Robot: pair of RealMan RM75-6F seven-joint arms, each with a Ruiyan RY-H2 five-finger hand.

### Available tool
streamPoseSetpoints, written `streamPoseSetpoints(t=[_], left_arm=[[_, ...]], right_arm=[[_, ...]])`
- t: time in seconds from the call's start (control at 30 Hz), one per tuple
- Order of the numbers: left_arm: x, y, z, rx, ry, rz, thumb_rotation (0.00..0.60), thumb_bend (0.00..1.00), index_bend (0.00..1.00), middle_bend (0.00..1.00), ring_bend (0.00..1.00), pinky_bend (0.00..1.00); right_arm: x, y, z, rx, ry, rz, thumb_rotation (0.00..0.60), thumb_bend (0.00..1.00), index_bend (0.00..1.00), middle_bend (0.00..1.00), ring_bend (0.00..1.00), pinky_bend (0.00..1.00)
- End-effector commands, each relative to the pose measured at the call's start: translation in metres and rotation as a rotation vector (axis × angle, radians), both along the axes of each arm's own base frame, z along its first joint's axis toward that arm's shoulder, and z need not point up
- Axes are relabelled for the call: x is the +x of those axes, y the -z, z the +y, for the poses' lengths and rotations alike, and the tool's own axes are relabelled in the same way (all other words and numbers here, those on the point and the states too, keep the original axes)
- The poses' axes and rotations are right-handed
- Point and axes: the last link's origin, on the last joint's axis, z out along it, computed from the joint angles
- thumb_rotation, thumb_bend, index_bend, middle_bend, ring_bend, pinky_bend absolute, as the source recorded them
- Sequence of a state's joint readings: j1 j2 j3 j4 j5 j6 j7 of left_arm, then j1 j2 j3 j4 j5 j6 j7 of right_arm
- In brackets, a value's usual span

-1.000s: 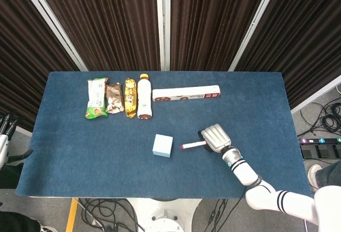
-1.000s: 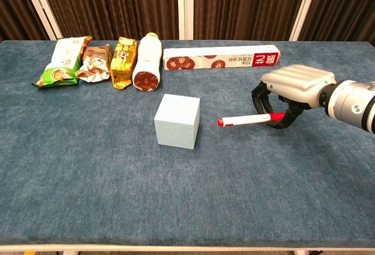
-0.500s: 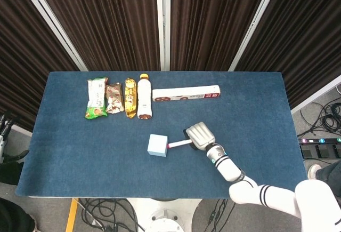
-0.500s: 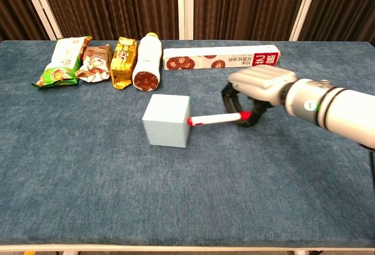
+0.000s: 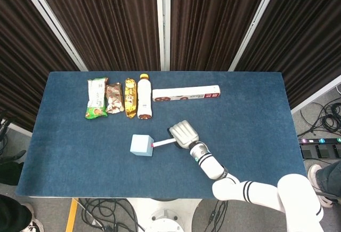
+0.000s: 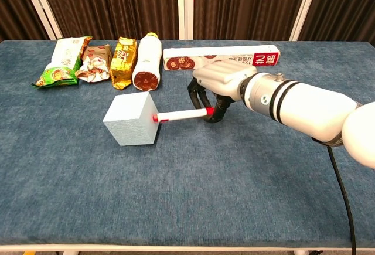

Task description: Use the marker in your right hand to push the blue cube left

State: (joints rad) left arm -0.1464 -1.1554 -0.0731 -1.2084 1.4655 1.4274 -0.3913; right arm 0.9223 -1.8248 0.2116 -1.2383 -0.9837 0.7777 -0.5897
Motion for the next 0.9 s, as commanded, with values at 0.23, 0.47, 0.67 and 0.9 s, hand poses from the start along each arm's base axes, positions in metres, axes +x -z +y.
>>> streamPoseSetpoints(t=[0.23, 0.47, 0.67, 0.9], left_arm=[[0.001, 0.000, 0.001, -0.002, 0.004, 0.000, 0.600, 0.04, 0.18, 0.11, 0.01, 0.10], [0.006, 0.006, 0.002, -0.015, 0.014, 0.002, 0.600, 0.04, 0.18, 0.11, 0.01, 0.10], [0.013, 0.014, 0.003, -0.040, 0.027, 0.013, 0.600, 0.04, 0.18, 0.11, 0.01, 0.10], [0.020, 0.024, 0.004, -0.061, 0.035, 0.014, 0.600, 0.04, 0.18, 0.11, 0.01, 0.10]], right_arm=[[-0.033, -0.025, -0.001, -0.050, 0.025, 0.055, 0.600, 0.33, 0.63, 0.63, 0.98, 1.00], [-0.080, -0.090, -0.001, -0.133, 0.047, 0.092, 0.600, 0.33, 0.63, 0.62, 0.98, 1.00], [-0.126, -0.141, 0.005, -0.170, 0.088, 0.127, 0.600, 0.32, 0.63, 0.62, 0.98, 1.00], [-0.166, -0.162, 0.017, -0.163, 0.137, 0.161, 0.600, 0.31, 0.56, 0.62, 0.98, 1.00]])
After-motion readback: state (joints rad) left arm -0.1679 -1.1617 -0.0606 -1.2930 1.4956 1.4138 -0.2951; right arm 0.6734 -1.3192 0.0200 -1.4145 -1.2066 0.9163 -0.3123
